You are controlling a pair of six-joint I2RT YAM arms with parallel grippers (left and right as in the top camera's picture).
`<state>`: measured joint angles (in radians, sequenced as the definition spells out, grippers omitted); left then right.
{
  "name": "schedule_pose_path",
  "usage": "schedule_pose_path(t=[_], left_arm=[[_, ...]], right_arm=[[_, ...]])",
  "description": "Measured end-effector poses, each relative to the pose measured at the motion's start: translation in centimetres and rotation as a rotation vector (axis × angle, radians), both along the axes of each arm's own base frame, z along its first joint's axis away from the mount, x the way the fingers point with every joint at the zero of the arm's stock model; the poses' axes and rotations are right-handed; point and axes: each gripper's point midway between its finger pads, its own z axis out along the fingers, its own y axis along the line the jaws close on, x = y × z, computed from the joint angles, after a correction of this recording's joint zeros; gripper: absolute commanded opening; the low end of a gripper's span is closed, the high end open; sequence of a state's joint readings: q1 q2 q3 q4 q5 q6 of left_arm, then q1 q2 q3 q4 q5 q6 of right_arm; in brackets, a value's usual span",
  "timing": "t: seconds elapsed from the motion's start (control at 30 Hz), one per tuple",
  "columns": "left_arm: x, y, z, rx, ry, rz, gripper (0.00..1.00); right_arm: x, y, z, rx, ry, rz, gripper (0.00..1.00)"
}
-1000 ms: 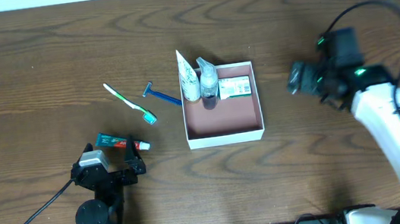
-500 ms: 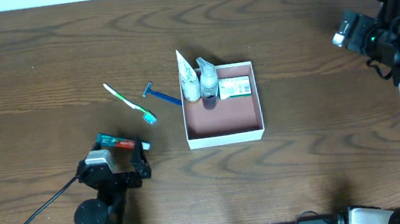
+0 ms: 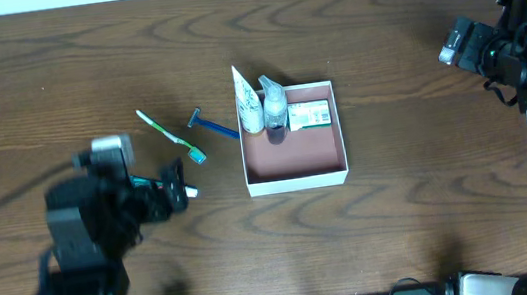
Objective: Pack container
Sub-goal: 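Reach the left gripper to the Colgate toothpaste tube and grasp it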
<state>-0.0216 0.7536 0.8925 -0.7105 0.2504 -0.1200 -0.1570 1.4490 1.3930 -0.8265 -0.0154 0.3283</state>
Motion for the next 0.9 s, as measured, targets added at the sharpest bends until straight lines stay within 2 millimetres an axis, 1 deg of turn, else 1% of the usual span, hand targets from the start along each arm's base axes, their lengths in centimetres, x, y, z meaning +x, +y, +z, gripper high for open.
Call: schedule_pose_path(t=[0.1, 0.2, 0.37, 0.53, 0.73, 0.83, 0.9], left_arm=[[0.7, -1.1, 1.4, -0.035, 0.079, -0.051, 0.98], [1.4, -2.3, 2.9, -0.084, 0.075, -0.11, 0.98], [1.5, -4.0, 3.9, -0.165, 0.054, -0.18, 0.98], [1.3, -4.7, 4.3, -0.272, 0.086, -0.152, 0.98], [1.7, -4.8, 4.8, -0.347, 0.099, -0.103, 0.98], [2.9, -4.0, 4.7, -0.376, 0.142, -0.005, 1.0], [3.5, -3.0, 4.0, -0.385, 0.205, 0.096, 0.96]], right_arm=[[0.0, 0.0, 0.0, 0.0, 0.0, 0.0, 0.99], [0.0, 0.0, 0.0, 0.0, 0.0, 0.0, 0.99], [0.0, 0.0, 0.0, 0.0, 0.0, 0.0, 0.99], [0.0, 0.0, 0.0, 0.0, 0.0, 0.0, 0.99], [0.0, 0.0, 0.0, 0.0, 0.0, 0.0, 0.99], [0.0, 0.0, 0.0, 0.0, 0.0, 0.0, 0.99], [0.0, 0.0, 0.0, 0.0, 0.0, 0.0, 0.99]])
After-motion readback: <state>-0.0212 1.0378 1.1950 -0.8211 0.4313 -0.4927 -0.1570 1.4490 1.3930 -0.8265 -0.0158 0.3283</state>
